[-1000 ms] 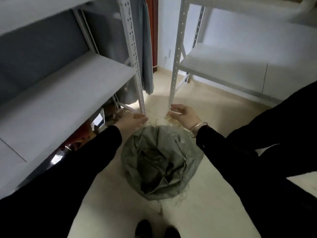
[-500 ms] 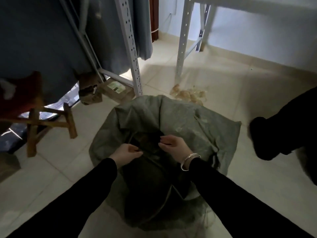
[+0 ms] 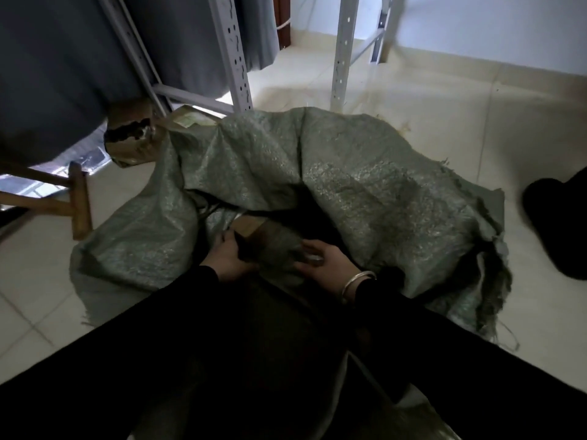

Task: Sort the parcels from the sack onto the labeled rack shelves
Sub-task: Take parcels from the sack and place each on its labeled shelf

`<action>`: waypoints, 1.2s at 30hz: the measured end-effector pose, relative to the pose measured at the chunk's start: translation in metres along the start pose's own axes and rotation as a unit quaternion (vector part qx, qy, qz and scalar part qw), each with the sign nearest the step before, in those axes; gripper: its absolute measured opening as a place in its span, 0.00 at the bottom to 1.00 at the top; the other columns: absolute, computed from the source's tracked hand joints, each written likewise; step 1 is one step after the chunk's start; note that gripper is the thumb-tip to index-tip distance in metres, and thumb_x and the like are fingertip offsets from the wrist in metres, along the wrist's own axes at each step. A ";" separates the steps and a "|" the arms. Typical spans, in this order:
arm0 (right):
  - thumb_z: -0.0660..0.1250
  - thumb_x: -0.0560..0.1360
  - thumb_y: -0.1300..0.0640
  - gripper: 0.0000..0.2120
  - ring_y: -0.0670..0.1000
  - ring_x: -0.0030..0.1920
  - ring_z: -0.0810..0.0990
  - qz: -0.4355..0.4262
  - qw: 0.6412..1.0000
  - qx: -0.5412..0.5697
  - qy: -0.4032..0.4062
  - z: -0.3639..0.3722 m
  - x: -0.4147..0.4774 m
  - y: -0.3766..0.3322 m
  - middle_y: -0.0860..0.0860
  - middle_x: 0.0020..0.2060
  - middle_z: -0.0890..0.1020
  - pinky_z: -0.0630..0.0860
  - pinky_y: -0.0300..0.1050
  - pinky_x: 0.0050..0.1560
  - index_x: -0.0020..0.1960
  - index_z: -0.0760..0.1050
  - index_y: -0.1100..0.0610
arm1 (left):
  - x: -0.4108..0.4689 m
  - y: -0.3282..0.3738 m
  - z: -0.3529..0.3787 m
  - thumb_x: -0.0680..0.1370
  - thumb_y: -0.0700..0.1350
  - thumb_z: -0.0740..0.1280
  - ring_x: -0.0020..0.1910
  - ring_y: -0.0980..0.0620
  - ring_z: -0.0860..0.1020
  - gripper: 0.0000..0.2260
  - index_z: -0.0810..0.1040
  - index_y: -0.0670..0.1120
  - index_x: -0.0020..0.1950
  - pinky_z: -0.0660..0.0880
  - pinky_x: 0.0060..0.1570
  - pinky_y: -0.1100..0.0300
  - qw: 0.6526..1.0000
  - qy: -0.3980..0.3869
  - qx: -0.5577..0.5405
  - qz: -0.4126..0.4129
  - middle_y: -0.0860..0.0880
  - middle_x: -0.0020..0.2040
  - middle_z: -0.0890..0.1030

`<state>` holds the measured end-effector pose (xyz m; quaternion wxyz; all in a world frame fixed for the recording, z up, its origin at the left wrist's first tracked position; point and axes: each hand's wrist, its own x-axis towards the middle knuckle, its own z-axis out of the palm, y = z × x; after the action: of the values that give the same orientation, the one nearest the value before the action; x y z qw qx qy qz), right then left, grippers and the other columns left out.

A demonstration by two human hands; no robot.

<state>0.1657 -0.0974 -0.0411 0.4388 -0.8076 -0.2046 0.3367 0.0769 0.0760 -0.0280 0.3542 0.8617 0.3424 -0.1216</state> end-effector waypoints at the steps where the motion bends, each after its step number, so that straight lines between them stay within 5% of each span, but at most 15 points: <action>1: 0.69 0.72 0.62 0.27 0.55 0.64 0.75 -0.003 1.000 -0.004 0.003 0.002 0.007 0.003 0.58 0.63 0.76 0.69 0.50 0.68 0.69 0.66 0.61 | 0.007 0.001 0.001 0.67 0.50 0.75 0.75 0.41 0.55 0.47 0.50 0.40 0.76 0.57 0.73 0.53 0.999 0.034 0.013 -0.008 0.39 0.76 0.50; 5: 0.69 0.72 0.61 0.29 0.56 0.65 0.73 -0.008 1.000 -0.002 0.016 0.007 0.034 0.014 0.58 0.65 0.75 0.68 0.52 0.69 0.71 0.64 0.57 | 0.049 -0.001 -0.001 0.69 0.47 0.75 0.75 0.40 0.53 0.45 0.50 0.38 0.75 0.54 0.72 0.53 0.994 0.098 0.038 -0.001 0.37 0.75 0.53; 17: 0.64 0.73 0.63 0.25 0.61 0.66 0.72 -0.020 1.000 -0.020 -0.002 0.032 0.075 0.004 0.60 0.64 0.74 0.67 0.55 0.68 0.70 0.66 0.58 | 0.103 0.004 -0.014 0.67 0.63 0.71 0.74 0.36 0.52 0.45 0.54 0.45 0.76 0.56 0.71 0.46 0.965 0.055 0.244 -0.081 0.38 0.76 0.51; 23: 0.62 0.76 0.65 0.23 0.58 0.67 0.70 -0.041 0.998 -0.046 -0.014 0.047 0.077 -0.012 0.61 0.66 0.72 0.64 0.43 0.68 0.70 0.64 0.62 | 0.093 0.003 -0.013 0.71 0.62 0.67 0.69 0.36 0.64 0.36 0.62 0.47 0.73 0.62 0.67 0.50 0.935 0.078 0.346 -0.008 0.35 0.70 0.64; 27: 0.60 0.77 0.61 0.23 0.59 0.68 0.69 -0.027 0.995 -0.092 -0.009 0.052 0.090 -0.024 0.61 0.67 0.71 0.65 0.46 0.69 0.71 0.63 0.62 | 0.087 -0.006 -0.008 0.71 0.61 0.68 0.69 0.40 0.64 0.35 0.62 0.49 0.73 0.61 0.67 0.49 0.932 0.068 0.353 0.053 0.39 0.68 0.69; 33: 0.58 0.78 0.58 0.17 0.63 0.64 0.71 -0.017 0.962 -0.236 0.137 0.055 0.100 -0.027 0.66 0.62 0.72 0.68 0.49 0.61 0.63 0.68 0.66 | 0.085 -0.019 -0.005 0.70 0.56 0.69 0.69 0.39 0.64 0.34 0.61 0.50 0.73 0.62 0.66 0.51 0.946 0.057 0.309 0.083 0.38 0.70 0.66; 36: 0.61 0.77 0.49 0.24 0.64 0.64 0.70 0.003 0.957 -0.239 0.162 0.060 0.106 -0.026 0.66 0.62 0.71 0.67 0.49 0.62 0.63 0.68 0.68 | 0.083 -0.021 -0.006 0.71 0.52 0.70 0.67 0.38 0.67 0.35 0.59 0.50 0.75 0.64 0.67 0.53 0.959 0.039 0.266 0.085 0.37 0.69 0.64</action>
<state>0.1943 0.0166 -0.0808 0.2590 -0.9333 -0.2030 0.1435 0.1234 0.1327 -0.0719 0.1075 0.9550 0.2363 -0.1438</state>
